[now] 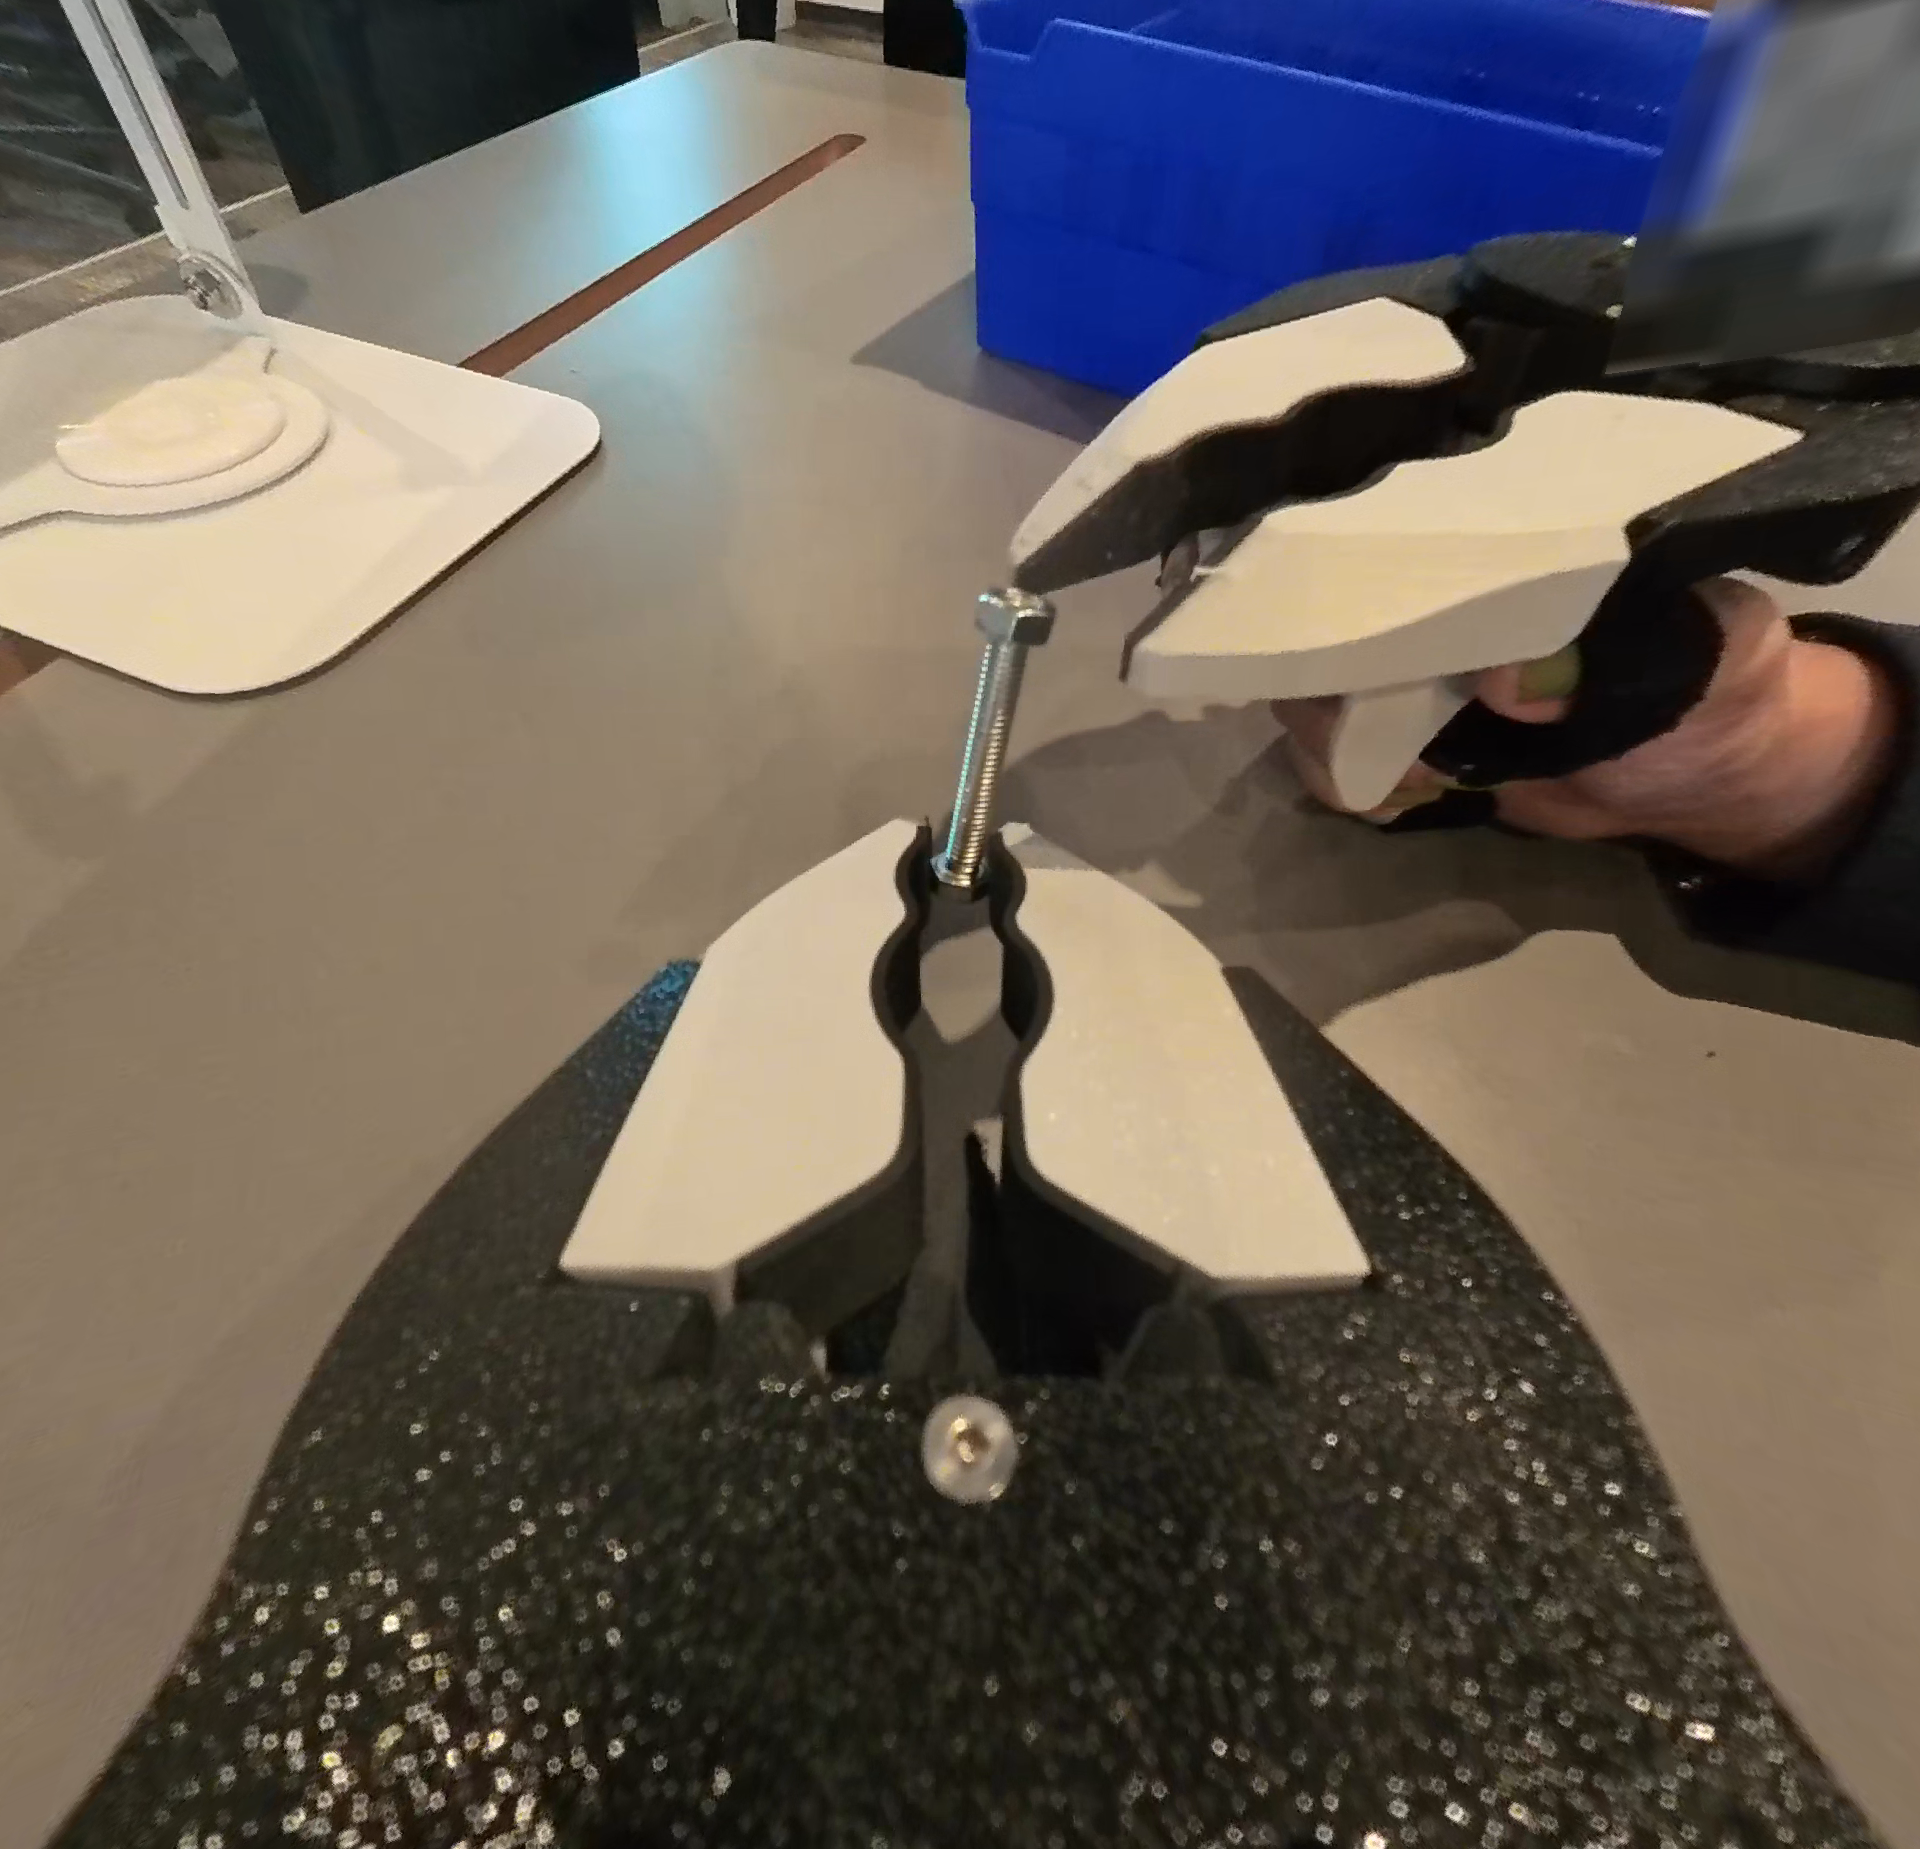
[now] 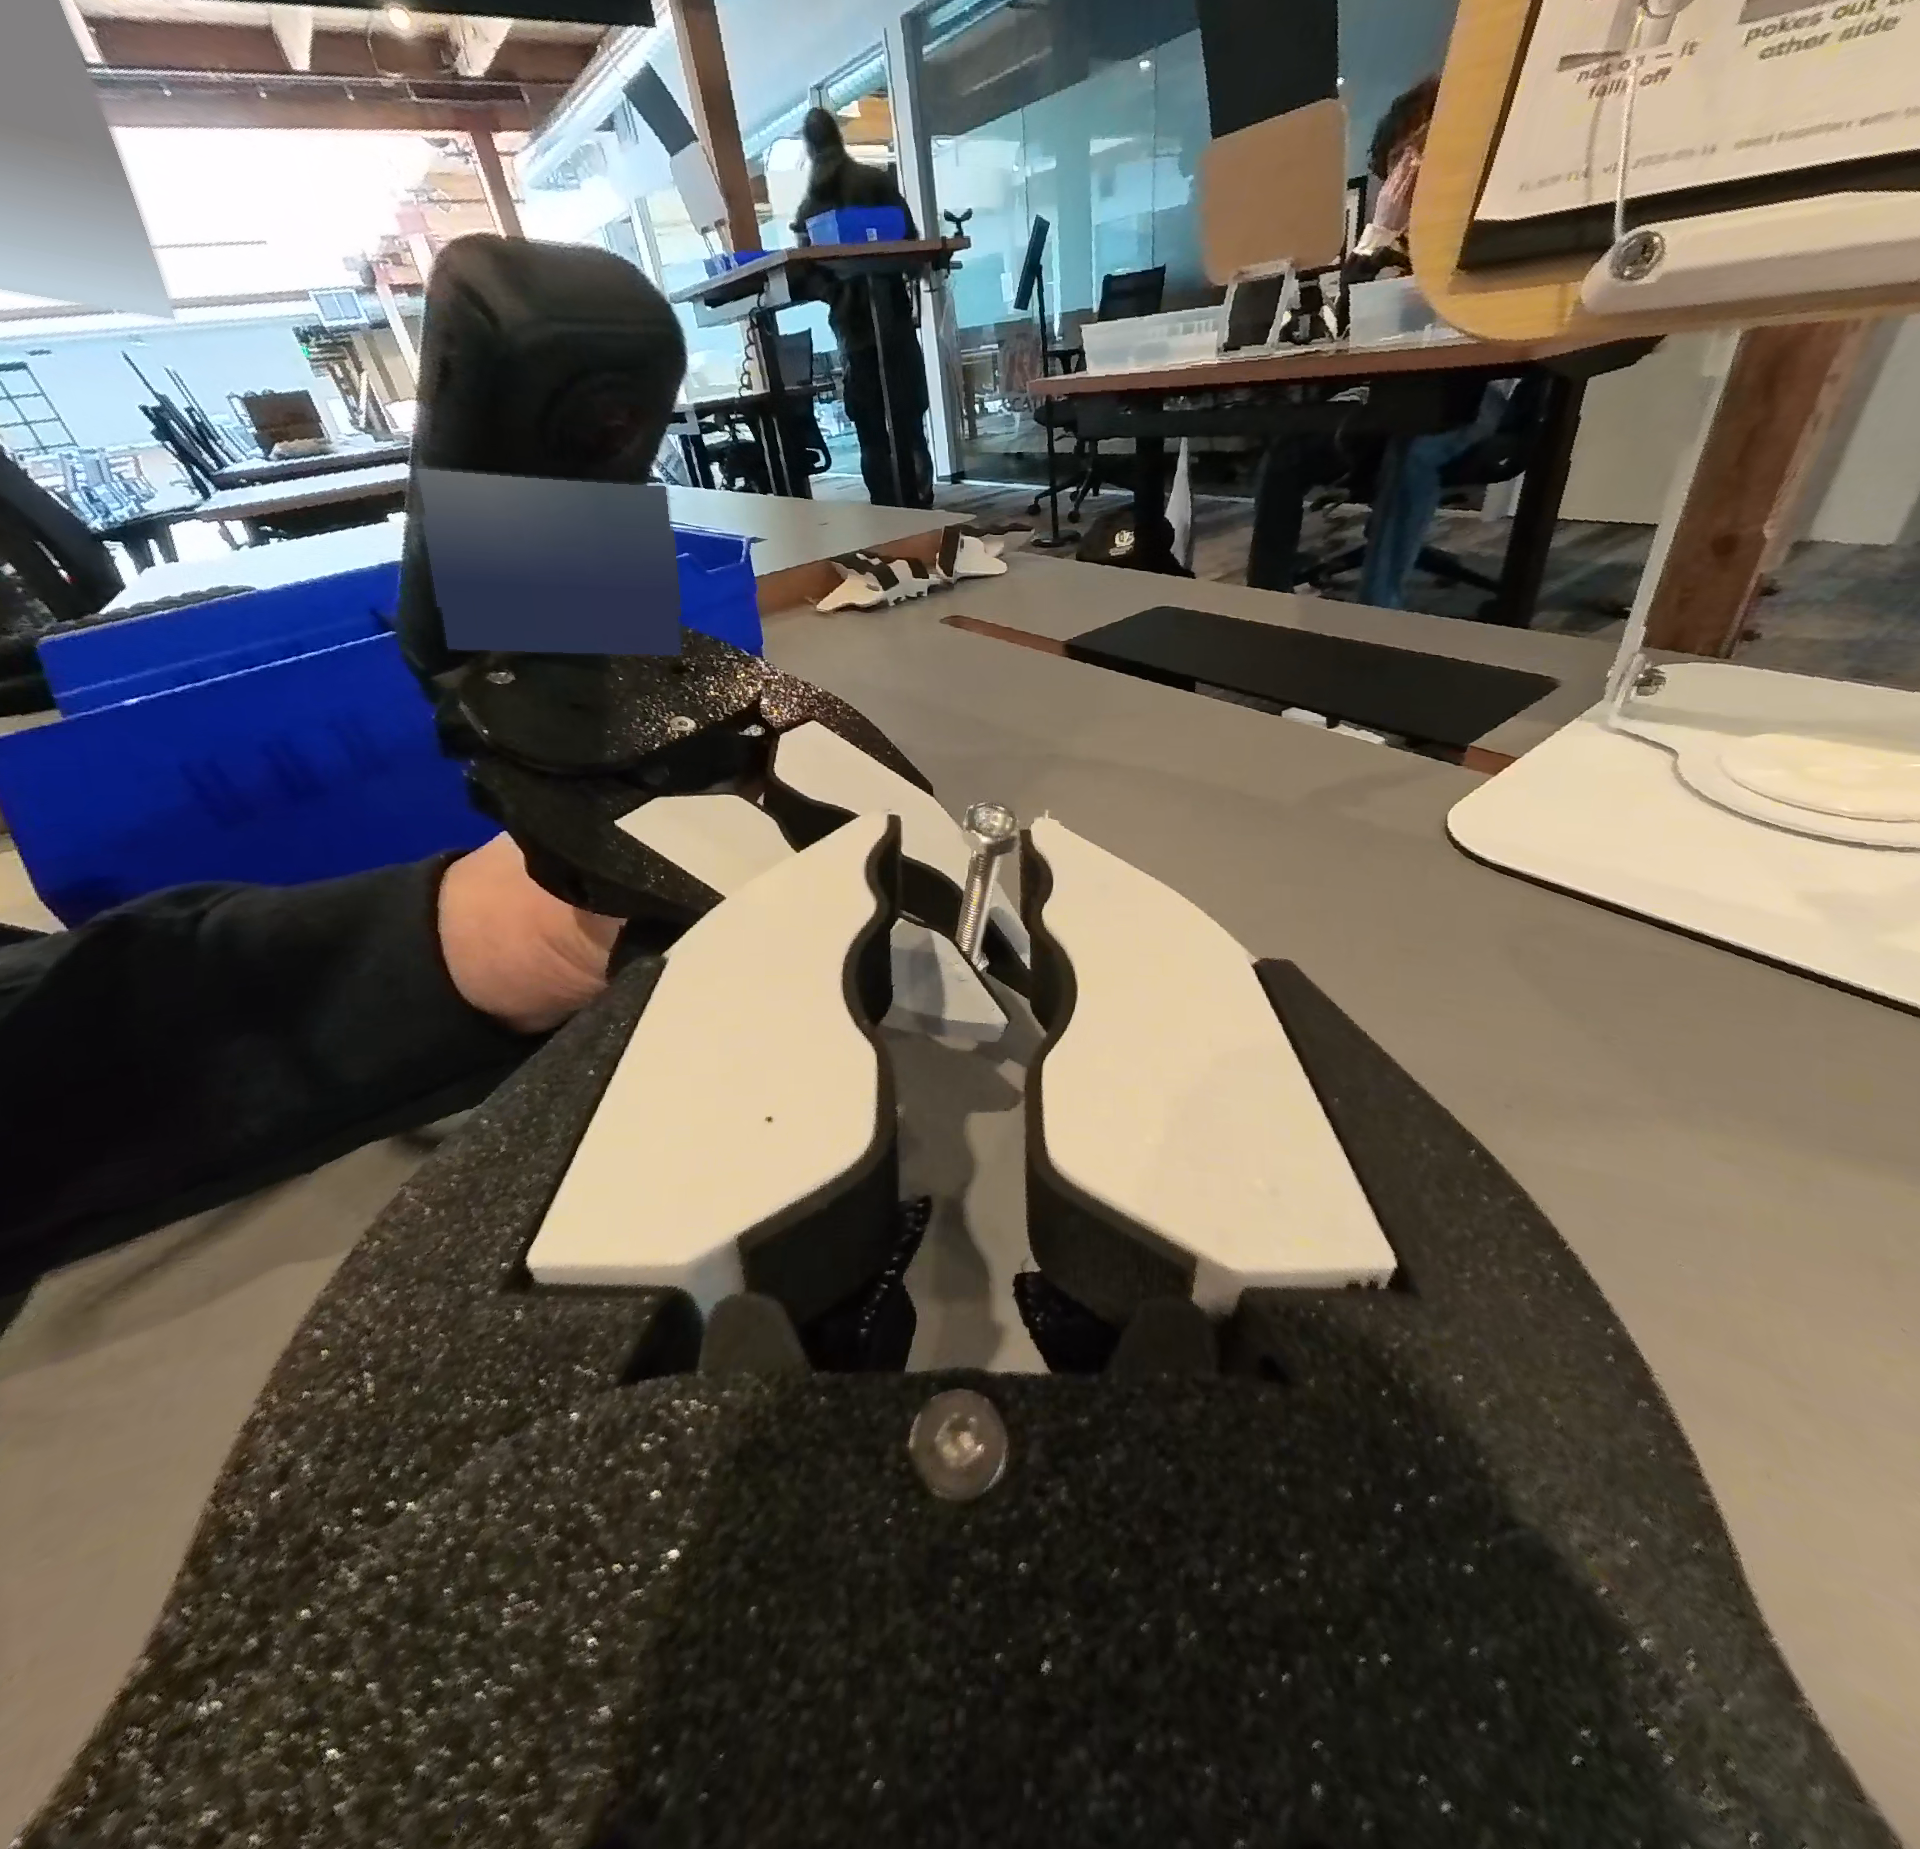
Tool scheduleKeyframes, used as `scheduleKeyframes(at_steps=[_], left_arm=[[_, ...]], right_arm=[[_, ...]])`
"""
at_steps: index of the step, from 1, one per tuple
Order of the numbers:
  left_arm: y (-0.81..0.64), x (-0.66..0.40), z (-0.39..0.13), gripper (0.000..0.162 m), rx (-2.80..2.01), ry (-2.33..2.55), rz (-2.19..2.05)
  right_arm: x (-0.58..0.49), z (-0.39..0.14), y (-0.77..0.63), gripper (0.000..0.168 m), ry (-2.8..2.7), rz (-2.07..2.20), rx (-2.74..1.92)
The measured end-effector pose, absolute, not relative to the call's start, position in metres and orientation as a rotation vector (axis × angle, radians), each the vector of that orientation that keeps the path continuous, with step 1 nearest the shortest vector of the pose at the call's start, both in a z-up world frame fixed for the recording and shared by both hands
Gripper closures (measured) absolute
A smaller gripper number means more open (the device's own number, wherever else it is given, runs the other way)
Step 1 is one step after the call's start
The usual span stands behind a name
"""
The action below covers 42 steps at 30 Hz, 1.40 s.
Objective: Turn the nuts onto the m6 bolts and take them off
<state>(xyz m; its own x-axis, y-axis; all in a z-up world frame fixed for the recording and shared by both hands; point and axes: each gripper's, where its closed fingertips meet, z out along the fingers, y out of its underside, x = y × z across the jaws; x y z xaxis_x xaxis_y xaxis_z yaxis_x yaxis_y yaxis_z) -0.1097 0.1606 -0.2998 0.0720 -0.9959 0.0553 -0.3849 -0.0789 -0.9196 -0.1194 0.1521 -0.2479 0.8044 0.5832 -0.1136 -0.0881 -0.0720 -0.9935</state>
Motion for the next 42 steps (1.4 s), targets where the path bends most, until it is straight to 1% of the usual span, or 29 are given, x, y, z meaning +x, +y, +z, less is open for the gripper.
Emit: scheduleKeyframes(at_steps=[5,11,14,17,20,27,28,29,31,33,35,38,42], left_arm=[[0.161,-0.11,-0.299,0.152,-1.578,1.412,-1.004],[0.16,-0.11,-0.3,0.152,-1.579,1.418,-0.999],[0.16,-0.11,-0.3,0.152,-1.579,1.419,-0.997],[0.161,-0.11,-0.3,0.152,-1.579,1.416,-0.999],[0.16,-0.11,-0.3,0.152,-1.579,1.418,-1.0],[0.16,-0.11,-0.3,0.152,-1.579,1.415,-1.001],[0.161,-0.11,-0.3,0.152,-1.579,1.415,-1.001],[0.16,-0.11,-0.3,0.152,-1.58,1.416,-1.002],[0.16,-0.11,-0.3,0.152,-1.58,1.419,-1.0],[0.16,-0.11,-0.3,0.152,-1.58,1.42,-1.0],[0.16,-0.11,-0.3,0.152,-1.581,1.42,-1.002],[0.16,-0.11,-0.3,0.152,-1.581,1.419,-1.003],[0.16,-0.11,-0.3,0.152,-1.58,1.417,-1.003]], right_arm=[[-0.123,-0.248,0.148,0.151,-0.437,0.615,-1.547],[-0.118,-0.246,0.151,0.144,-0.403,0.584,-1.542],[-0.119,-0.247,0.152,0.144,-0.41,0.577,-1.548],[-0.123,-0.247,0.148,0.149,-0.438,0.613,-1.541],[-0.121,-0.245,0.147,0.15,-0.429,0.612,-1.528],[-0.118,-0.247,0.153,0.149,-0.408,0.559,-1.55],[-0.121,-0.247,0.151,0.153,-0.428,0.582,-1.547],[-0.124,-0.247,0.147,0.164,-0.463,0.622,-1.536],[-0.123,-0.244,0.144,0.167,-0.462,0.66,-1.519],[-0.118,-0.242,0.145,0.165,-0.433,0.637,-1.503],[-0.115,-0.244,0.15,0.156,-0.409,0.594,-1.522],[-0.114,-0.248,0.154,0.149,-0.399,0.55,-1.556],[-0.116,-0.249,0.154,0.147,-0.413,0.572,-1.562]])
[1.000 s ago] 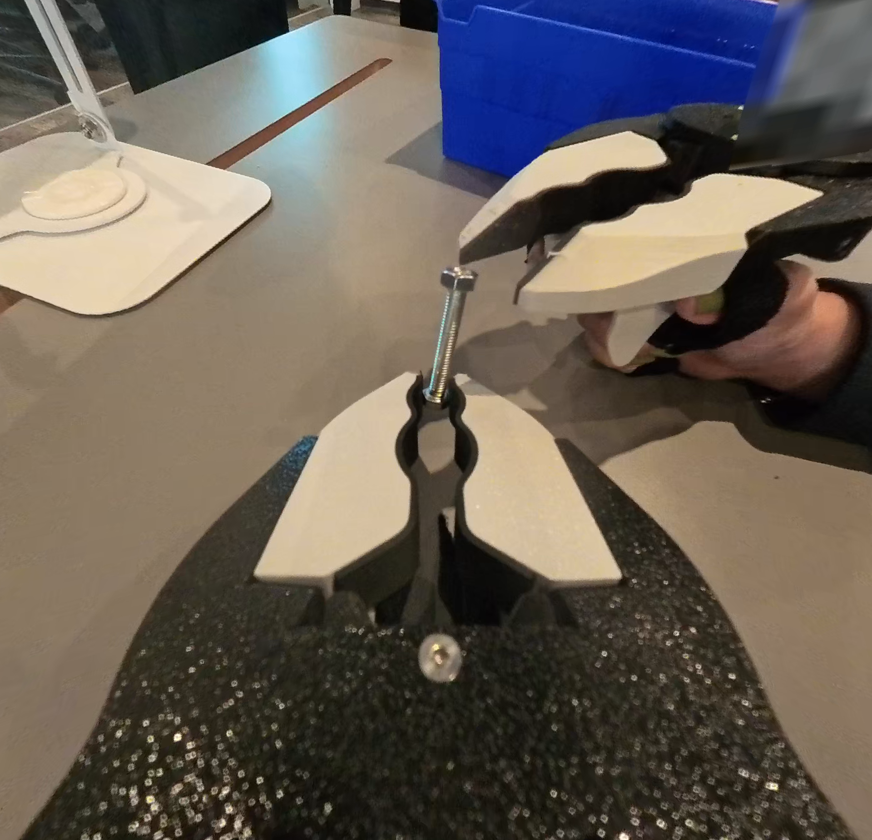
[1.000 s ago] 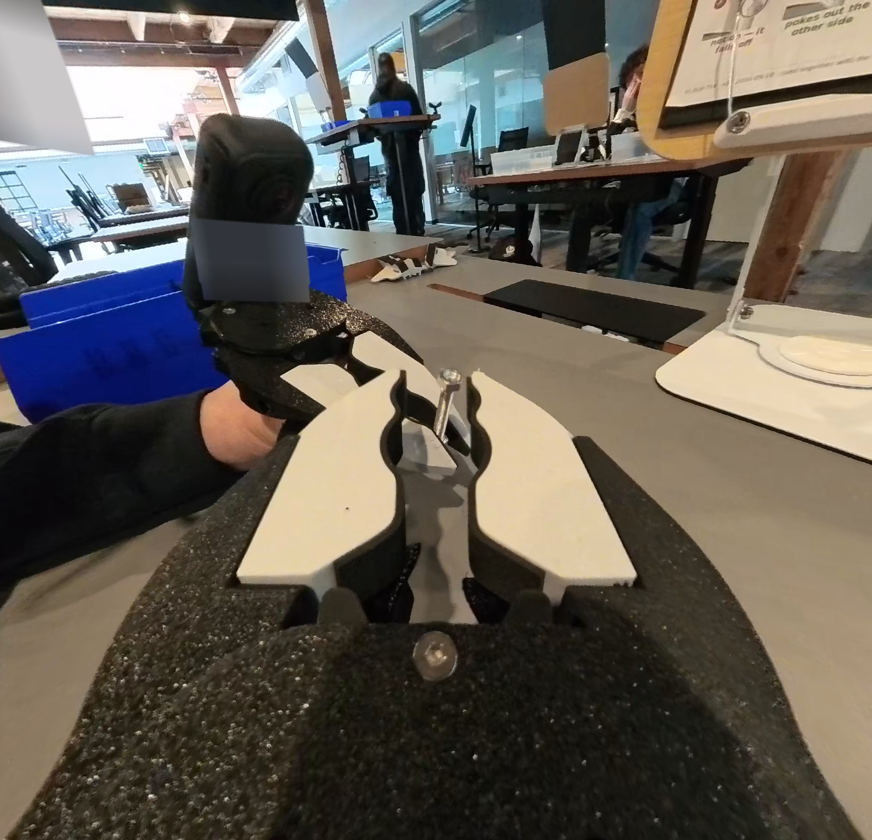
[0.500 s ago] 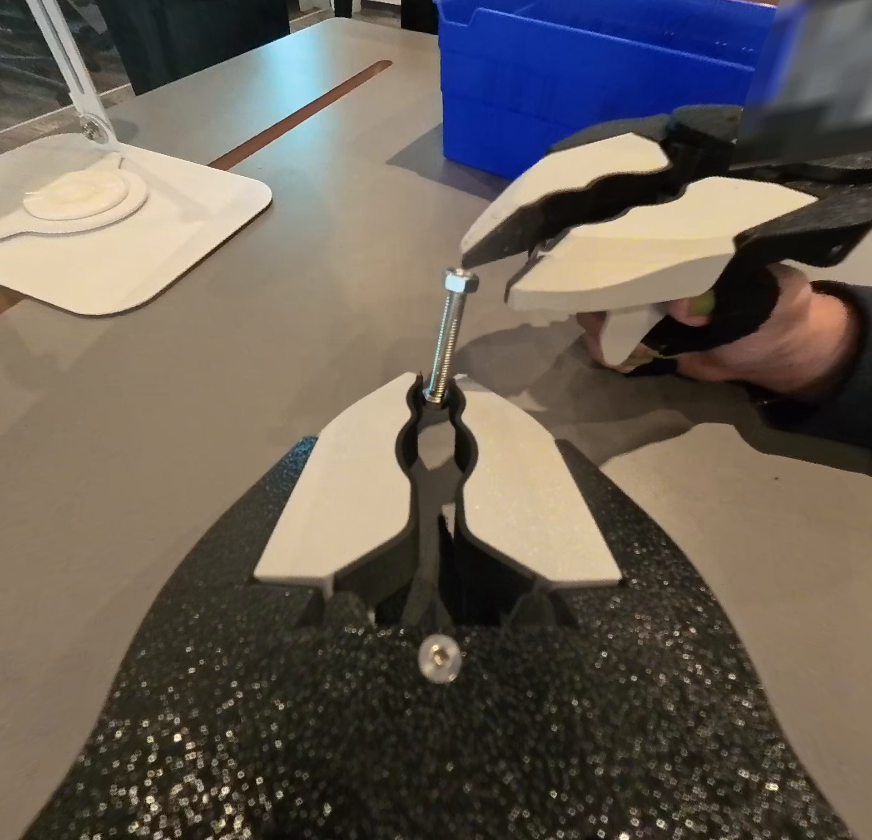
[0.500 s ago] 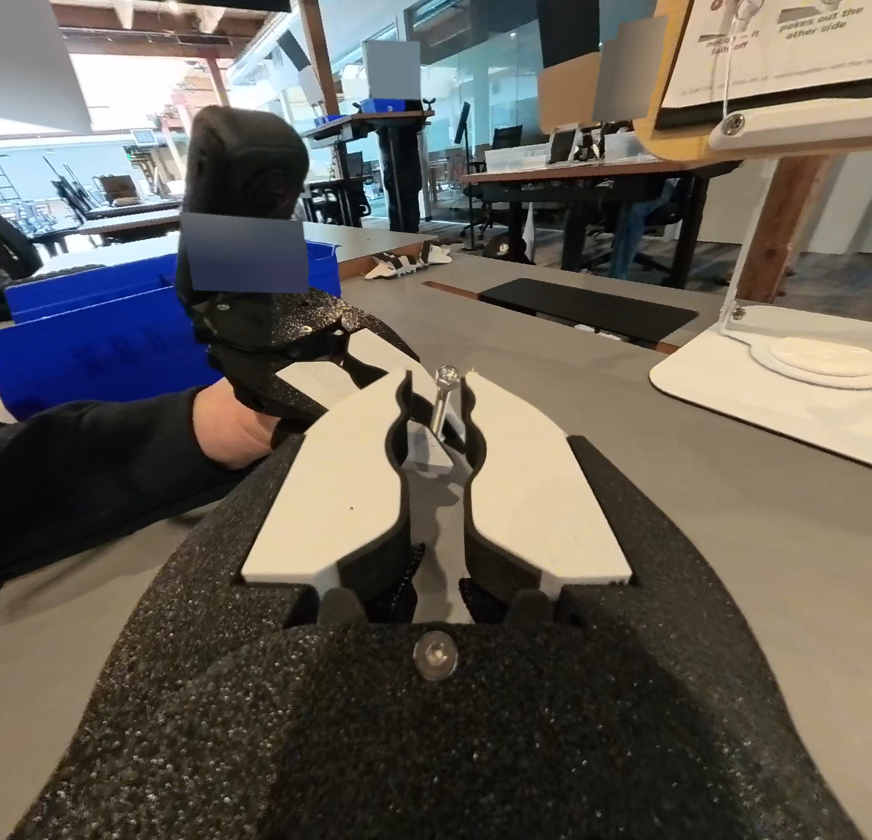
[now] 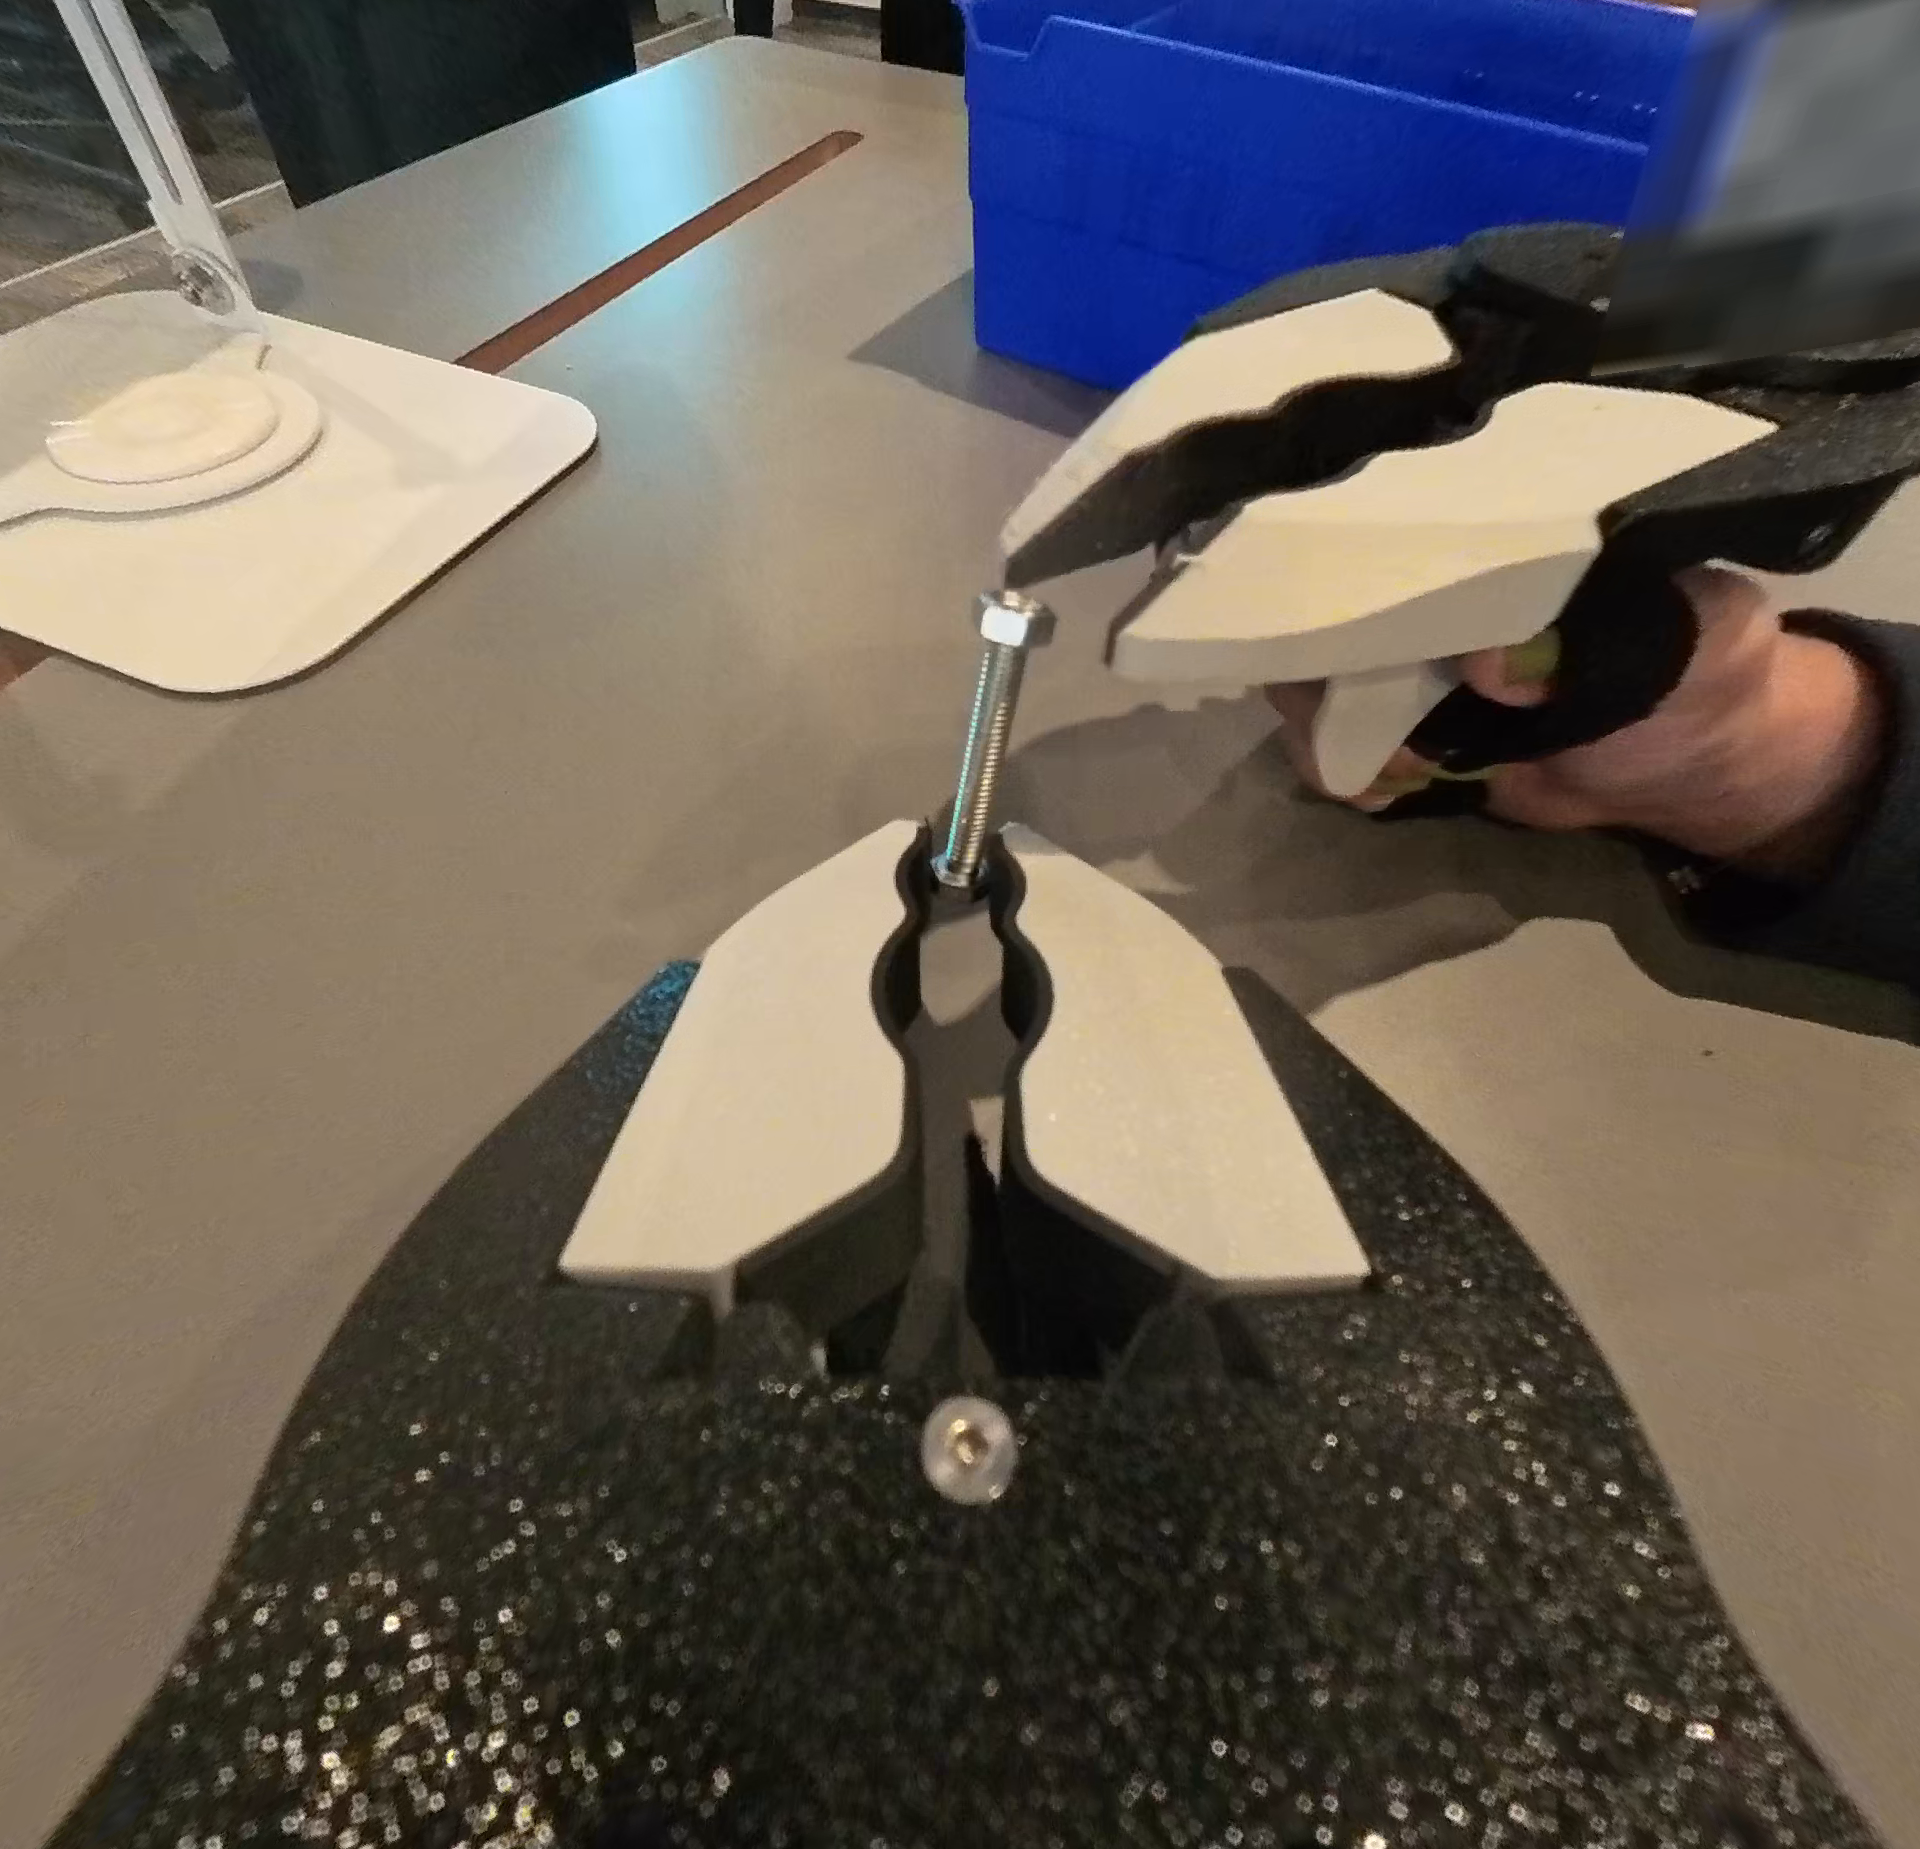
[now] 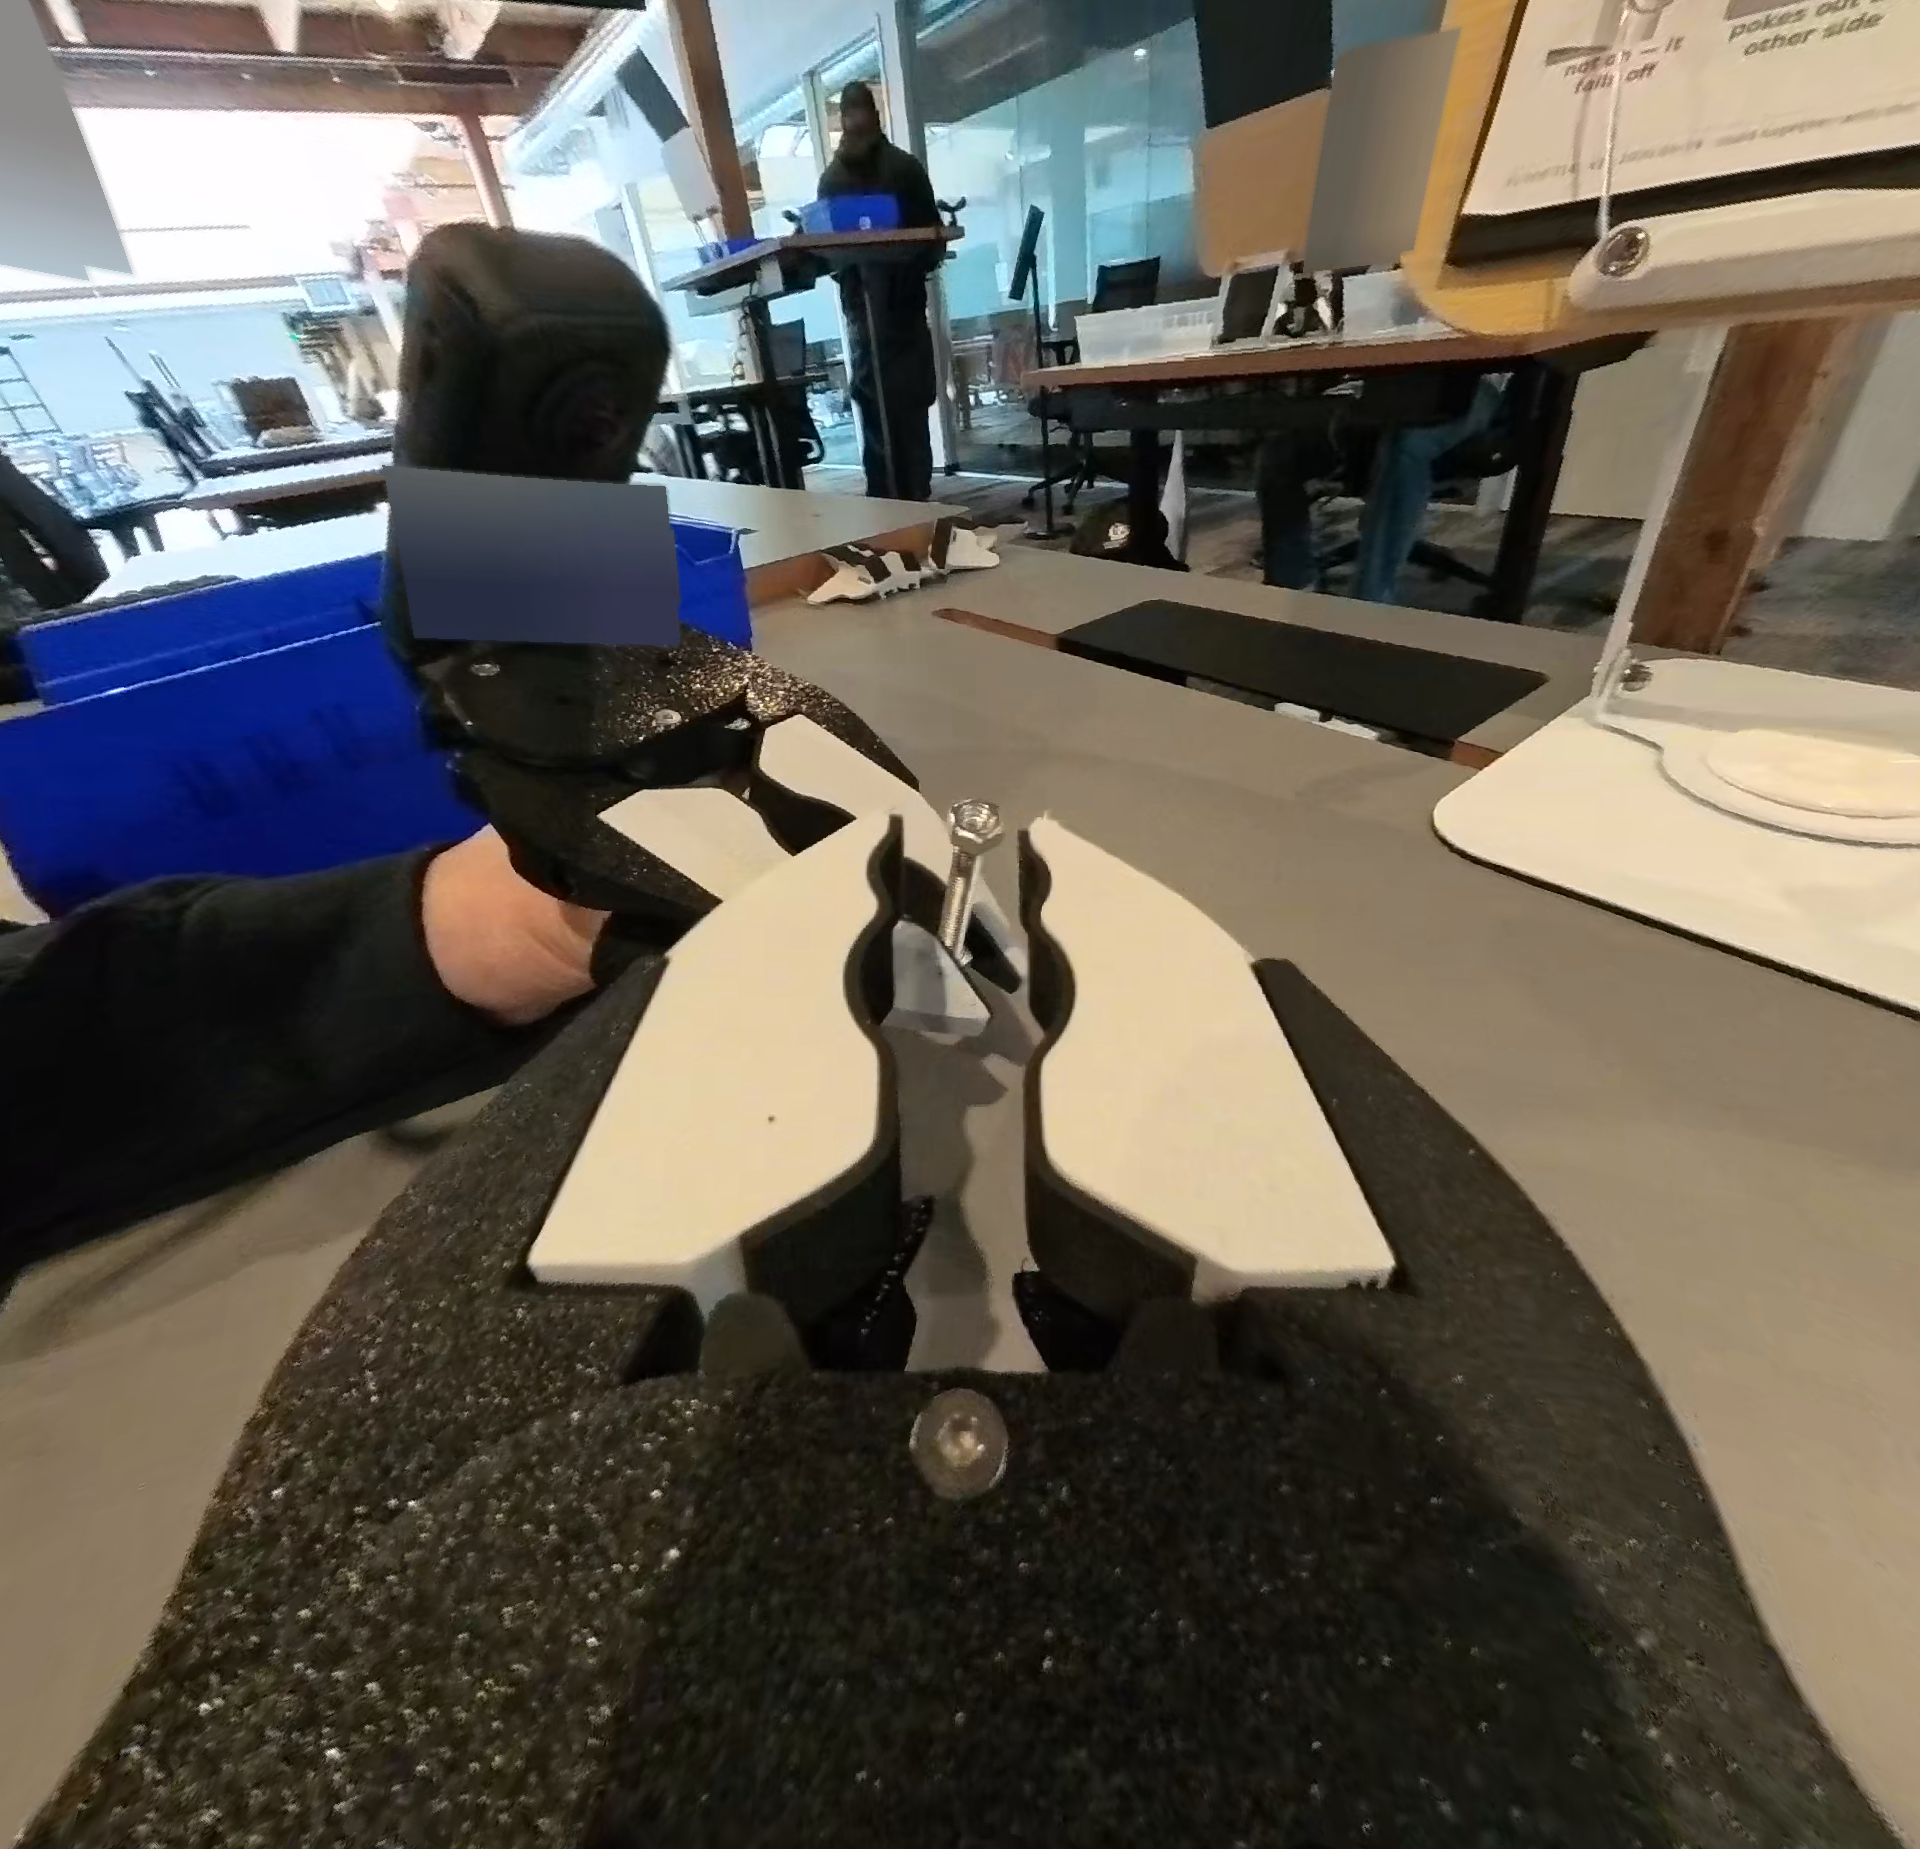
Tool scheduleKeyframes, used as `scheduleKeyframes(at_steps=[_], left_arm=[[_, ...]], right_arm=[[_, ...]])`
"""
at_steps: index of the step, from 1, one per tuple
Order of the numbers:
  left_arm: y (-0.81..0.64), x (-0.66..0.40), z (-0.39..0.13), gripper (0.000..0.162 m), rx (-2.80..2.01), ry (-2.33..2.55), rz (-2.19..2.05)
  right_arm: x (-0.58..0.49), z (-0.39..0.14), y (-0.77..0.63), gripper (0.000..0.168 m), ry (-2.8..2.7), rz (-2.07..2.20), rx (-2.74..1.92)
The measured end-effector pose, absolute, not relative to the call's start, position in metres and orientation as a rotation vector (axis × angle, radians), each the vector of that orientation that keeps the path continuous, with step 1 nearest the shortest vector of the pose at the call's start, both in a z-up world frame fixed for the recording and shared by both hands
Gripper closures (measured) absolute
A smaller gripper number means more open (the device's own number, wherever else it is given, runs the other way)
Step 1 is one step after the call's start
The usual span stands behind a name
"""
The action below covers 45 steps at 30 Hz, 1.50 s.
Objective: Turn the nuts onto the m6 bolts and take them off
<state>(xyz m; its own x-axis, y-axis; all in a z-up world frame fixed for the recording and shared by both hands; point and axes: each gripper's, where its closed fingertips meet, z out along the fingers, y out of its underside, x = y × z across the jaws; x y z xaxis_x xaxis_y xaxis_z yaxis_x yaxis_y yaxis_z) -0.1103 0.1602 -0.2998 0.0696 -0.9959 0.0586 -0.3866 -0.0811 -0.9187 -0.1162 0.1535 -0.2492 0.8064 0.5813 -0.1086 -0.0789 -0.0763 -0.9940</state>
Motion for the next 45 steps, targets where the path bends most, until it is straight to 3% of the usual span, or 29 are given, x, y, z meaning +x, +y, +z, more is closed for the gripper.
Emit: scheduleKeyframes(at_steps=[5,12,16,24,30,35,41,45], left_arm=[[0.16,-0.11,-0.3,0.152,-1.581,1.416,-1.007],[0.16,-0.11,-0.3,0.152,-1.581,1.415,-1.007],[0.16,-0.11,-0.3,0.152,-1.582,1.415,-1.008],[0.16,-0.11,-0.299,0.152,-1.581,1.413,-1.012],[0.161,-0.11,-0.299,0.152,-1.582,1.413,-1.012],[0.161,-0.11,-0.3,0.152,-1.582,1.414,-1.013],[0.16,-0.11,-0.3,0.152,-1.582,1.417,-1.009],[0.16,-0.11,-0.3,0.152,-1.582,1.418,-1.008]], right_arm=[[-0.121,-0.247,0.146,0.158,-0.46,0.631,-1.535],[-0.117,-0.251,0.155,0.144,-0.435,0.541,-1.568],[-0.125,-0.249,0.145,0.156,-0.507,0.578,-1.536],[-0.12,-0.25,0.154,0.141,-0.452,0.501,-1.556],[-0.125,-0.246,0.144,0.158,-0.493,0.597,-1.52],[-0.115,-0.247,0.155,0.143,-0.41,0.515,-1.543],[-0.125,-0.248,0.144,0.157,-0.503,0.59,-1.537],[-0.115,-0.24,0.148,0.147,-0.444,0.534,-1.496]])
